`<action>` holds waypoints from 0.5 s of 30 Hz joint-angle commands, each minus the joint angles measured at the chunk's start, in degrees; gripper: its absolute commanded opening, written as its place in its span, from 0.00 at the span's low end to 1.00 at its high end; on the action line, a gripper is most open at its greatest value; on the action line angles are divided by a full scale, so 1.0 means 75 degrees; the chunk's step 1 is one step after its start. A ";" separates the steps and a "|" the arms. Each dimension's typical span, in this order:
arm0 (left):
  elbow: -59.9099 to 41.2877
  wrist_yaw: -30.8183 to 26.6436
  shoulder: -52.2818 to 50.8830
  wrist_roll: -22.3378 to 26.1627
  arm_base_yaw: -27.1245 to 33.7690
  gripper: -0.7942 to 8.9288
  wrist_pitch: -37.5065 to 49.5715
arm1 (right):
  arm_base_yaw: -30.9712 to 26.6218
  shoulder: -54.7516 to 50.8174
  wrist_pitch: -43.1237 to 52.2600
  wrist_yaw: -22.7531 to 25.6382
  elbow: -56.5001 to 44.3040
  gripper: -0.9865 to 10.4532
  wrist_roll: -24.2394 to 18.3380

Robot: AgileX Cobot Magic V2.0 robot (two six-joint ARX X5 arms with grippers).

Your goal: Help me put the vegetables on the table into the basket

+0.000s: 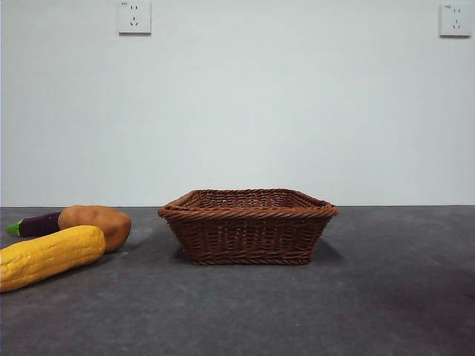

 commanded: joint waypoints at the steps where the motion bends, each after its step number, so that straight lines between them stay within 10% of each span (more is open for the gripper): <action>1: -0.0041 0.0015 0.0003 -0.0187 -0.0006 0.08 0.0076 | -0.0003 -0.0012 0.0003 -0.0221 -0.0047 0.09 0.1003; 7: 0.0055 0.0629 0.0003 -0.0557 -0.0006 0.08 0.0055 | -0.0003 0.0017 -0.0035 0.0157 -0.0047 0.08 0.1113; 15: 0.1515 0.0886 0.0230 -0.0962 -0.0009 0.08 -0.0825 | 0.0000 0.0181 0.0402 -0.0976 0.0632 0.08 0.2480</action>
